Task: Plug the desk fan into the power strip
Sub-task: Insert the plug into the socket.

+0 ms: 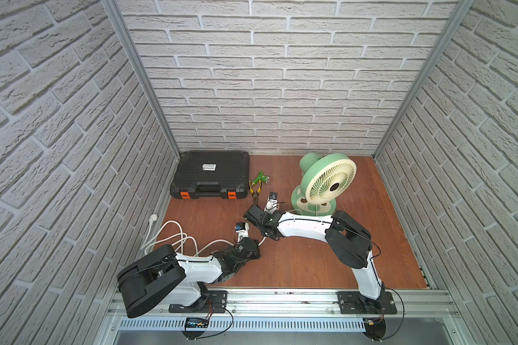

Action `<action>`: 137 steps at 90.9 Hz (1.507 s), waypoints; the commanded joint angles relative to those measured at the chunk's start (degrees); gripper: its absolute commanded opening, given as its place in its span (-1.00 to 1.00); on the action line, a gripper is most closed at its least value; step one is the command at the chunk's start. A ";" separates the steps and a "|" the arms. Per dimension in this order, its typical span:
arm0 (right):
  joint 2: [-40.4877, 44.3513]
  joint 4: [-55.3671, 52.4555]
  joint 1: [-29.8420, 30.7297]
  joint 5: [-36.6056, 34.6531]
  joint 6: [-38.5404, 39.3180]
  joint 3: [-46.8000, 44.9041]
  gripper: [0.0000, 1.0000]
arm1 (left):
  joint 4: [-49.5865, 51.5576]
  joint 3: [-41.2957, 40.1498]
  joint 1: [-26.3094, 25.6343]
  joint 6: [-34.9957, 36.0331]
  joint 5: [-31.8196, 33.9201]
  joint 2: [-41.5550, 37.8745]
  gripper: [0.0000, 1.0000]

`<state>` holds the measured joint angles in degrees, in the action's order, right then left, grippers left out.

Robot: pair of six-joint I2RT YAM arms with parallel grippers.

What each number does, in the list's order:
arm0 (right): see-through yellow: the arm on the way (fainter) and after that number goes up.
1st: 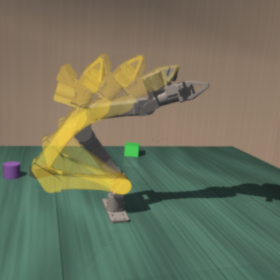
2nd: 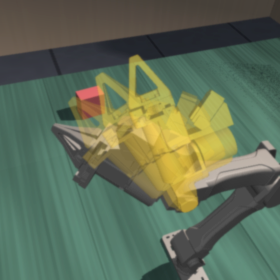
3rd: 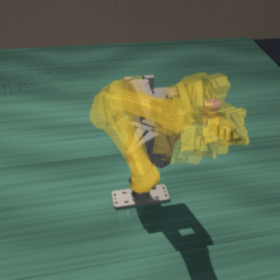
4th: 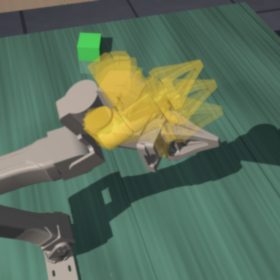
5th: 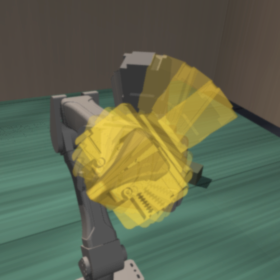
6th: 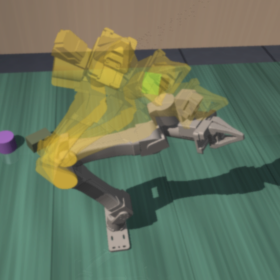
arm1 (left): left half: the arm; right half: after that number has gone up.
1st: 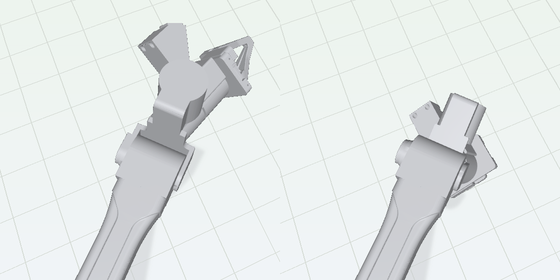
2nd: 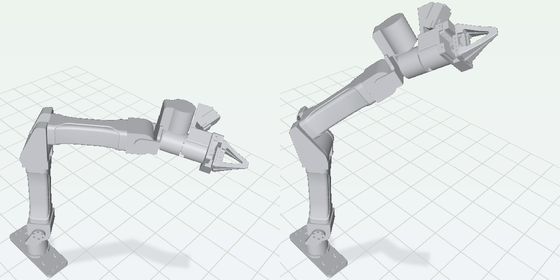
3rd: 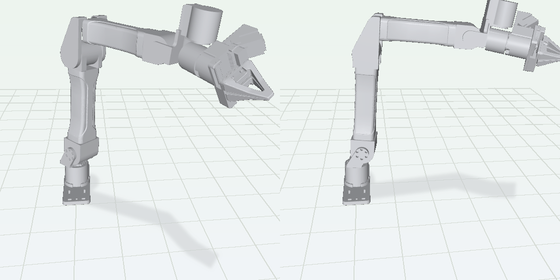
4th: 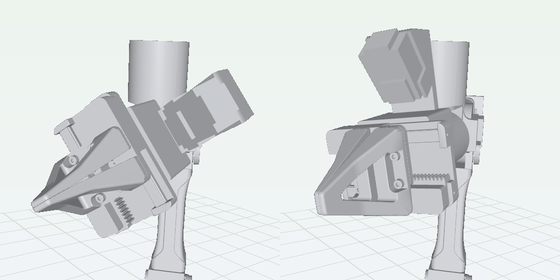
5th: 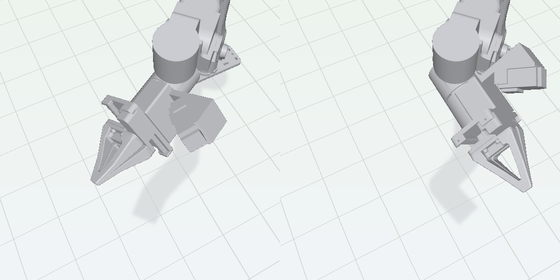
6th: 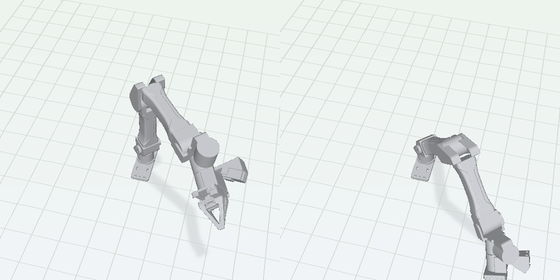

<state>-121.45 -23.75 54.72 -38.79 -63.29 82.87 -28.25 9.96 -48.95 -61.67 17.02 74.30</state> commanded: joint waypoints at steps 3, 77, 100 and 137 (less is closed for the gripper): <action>-13.33 -12.75 -2.30 24.43 1.43 -7.71 -0.95 | 1.11 -1.36 -0.31 0.15 1.10 -1.32 -0.72; -11.53 -12.71 -0.69 28.43 2.15 -4.02 -0.95 | 14.49 1.44 -0.12 4.16 5.80 -17.84 -0.53; -14.35 -9.27 -0.37 32.03 0.13 -6.03 -0.96 | 15.82 1.61 1.59 5.05 4.33 -17.47 -0.51; -13.57 -9.21 -0.24 32.03 3.81 -4.02 -0.96 | 16.03 5.28 2.77 5.48 0.71 -11.39 -0.47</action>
<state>-121.21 -27.40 53.28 -31.77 -60.62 85.30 -11.84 12.64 -46.70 -57.04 18.92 61.21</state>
